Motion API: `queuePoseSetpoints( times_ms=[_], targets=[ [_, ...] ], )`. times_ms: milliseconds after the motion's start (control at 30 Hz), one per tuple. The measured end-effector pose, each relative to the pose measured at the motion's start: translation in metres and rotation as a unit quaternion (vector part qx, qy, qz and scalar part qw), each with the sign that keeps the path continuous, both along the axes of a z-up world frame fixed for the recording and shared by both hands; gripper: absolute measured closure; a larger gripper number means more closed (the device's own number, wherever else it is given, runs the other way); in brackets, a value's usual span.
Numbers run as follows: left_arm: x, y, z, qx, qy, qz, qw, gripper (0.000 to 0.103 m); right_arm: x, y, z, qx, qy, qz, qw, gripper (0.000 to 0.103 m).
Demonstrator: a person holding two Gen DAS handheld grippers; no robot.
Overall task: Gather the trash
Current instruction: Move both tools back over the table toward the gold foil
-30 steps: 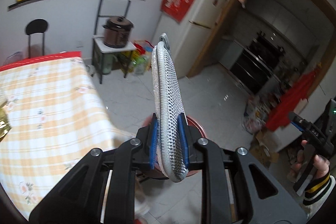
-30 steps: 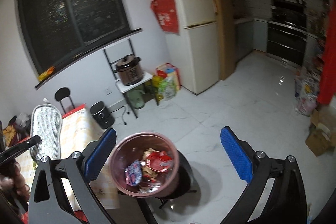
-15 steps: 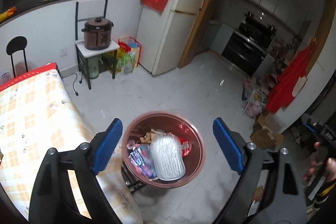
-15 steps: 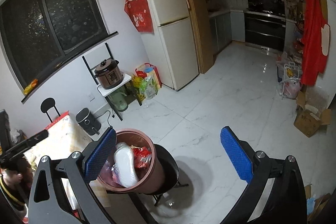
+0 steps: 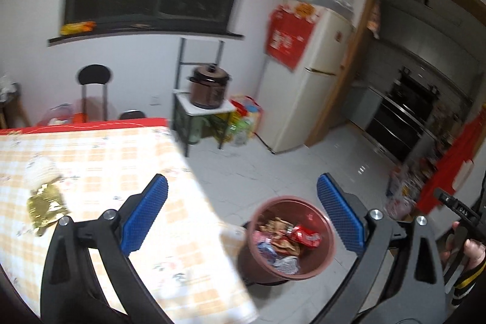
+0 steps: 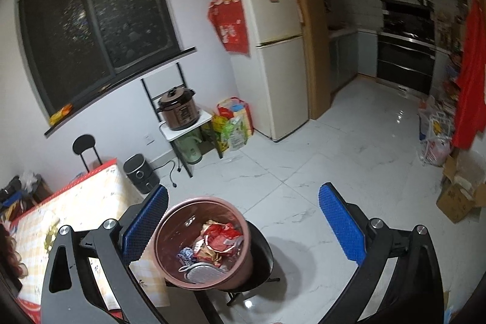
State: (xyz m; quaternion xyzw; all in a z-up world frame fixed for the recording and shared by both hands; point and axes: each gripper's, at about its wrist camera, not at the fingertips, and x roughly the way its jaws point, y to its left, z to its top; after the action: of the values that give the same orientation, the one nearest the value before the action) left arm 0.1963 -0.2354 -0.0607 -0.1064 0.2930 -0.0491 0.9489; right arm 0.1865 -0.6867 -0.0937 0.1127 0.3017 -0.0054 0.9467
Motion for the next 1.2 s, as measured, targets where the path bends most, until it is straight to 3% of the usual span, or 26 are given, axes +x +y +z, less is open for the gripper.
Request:
queuePoseSetpoints(
  times_ms=[333,667,967,1200],
  targets=[
    [-0.052,0.06,0.012,0.014,-0.004,0.09,0.9958,0.006,0.011,0.052,-0.002,-0.011,0.011,0.065,0.998,0.005],
    [-0.103,0.123,-0.001,0.026,0.005,0.153,0.9879,0.006,0.019,0.117,-0.002,-0.029,0.023,0.111,0.993,0.005],
    [-0.139,0.209,-0.019,0.031,0.011,0.191,0.9811,0.006,0.019,0.213,0.005,-0.064,0.034,0.146,0.987,0.005],
    [-0.162,0.293,-0.029,0.037,0.018,0.205,0.9778,0.006,0.018,0.32,0.014,-0.081,0.038,0.187,0.978,0.005]
  ],
)
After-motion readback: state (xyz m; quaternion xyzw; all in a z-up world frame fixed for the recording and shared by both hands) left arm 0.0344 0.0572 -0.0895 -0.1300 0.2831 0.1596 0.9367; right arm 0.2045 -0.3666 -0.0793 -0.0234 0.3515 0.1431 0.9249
